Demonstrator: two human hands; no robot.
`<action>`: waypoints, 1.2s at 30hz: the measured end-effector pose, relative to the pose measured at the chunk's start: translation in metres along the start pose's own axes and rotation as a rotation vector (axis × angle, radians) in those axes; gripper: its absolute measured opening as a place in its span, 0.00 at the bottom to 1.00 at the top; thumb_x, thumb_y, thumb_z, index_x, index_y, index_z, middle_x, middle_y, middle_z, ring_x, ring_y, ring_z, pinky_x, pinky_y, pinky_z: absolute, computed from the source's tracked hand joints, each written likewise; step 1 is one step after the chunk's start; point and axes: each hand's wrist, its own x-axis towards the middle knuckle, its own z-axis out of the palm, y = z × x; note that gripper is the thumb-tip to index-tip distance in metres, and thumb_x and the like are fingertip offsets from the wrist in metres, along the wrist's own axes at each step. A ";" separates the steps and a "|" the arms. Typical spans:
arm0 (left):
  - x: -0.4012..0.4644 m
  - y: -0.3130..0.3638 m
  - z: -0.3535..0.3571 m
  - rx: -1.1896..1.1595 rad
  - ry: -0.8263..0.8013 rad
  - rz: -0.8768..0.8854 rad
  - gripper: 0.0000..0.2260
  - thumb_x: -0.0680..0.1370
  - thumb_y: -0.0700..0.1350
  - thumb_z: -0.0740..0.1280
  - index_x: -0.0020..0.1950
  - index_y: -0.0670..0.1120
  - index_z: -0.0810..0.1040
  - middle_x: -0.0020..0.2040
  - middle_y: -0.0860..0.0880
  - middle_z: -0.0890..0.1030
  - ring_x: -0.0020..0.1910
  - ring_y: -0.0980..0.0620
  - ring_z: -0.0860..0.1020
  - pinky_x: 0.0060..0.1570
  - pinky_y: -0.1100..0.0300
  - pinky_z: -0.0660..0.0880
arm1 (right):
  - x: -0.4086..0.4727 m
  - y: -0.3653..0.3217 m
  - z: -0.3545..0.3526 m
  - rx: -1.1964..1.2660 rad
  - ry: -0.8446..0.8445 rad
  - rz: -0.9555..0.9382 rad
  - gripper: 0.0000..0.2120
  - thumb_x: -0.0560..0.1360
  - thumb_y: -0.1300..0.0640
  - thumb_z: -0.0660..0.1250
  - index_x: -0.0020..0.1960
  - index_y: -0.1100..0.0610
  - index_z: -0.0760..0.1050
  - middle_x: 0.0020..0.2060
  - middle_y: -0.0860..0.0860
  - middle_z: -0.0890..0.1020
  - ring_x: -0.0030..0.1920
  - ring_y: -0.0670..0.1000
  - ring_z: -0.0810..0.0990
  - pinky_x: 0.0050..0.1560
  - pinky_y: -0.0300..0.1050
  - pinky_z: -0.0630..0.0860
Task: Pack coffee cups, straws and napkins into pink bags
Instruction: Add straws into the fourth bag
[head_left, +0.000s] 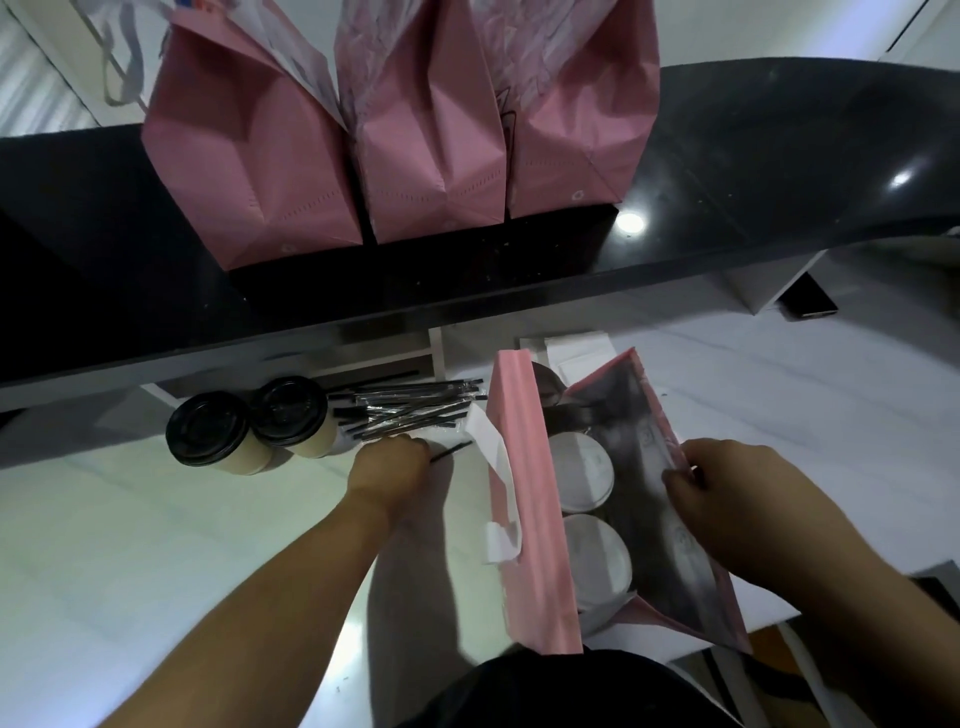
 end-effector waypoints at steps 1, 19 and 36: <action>-0.001 -0.001 0.003 -0.026 -0.006 -0.015 0.18 0.79 0.42 0.61 0.63 0.60 0.78 0.54 0.50 0.83 0.53 0.44 0.83 0.43 0.55 0.74 | -0.001 0.000 0.001 -0.009 0.004 -0.005 0.16 0.83 0.51 0.59 0.36 0.47 0.69 0.31 0.46 0.78 0.32 0.43 0.77 0.29 0.36 0.64; -0.138 0.038 -0.170 -1.166 0.370 -0.289 0.07 0.71 0.36 0.74 0.41 0.48 0.83 0.36 0.45 0.85 0.36 0.48 0.85 0.46 0.49 0.84 | 0.006 0.021 0.001 0.076 -0.022 -0.178 0.17 0.80 0.42 0.58 0.50 0.51 0.80 0.39 0.46 0.85 0.38 0.47 0.83 0.44 0.51 0.84; -0.102 0.179 -0.205 -0.560 -0.167 -0.097 0.12 0.76 0.48 0.70 0.56 0.43 0.84 0.47 0.45 0.86 0.46 0.45 0.86 0.43 0.52 0.82 | 0.006 0.038 -0.004 0.168 0.010 -0.248 0.14 0.81 0.45 0.56 0.51 0.51 0.76 0.36 0.48 0.83 0.37 0.52 0.82 0.41 0.54 0.82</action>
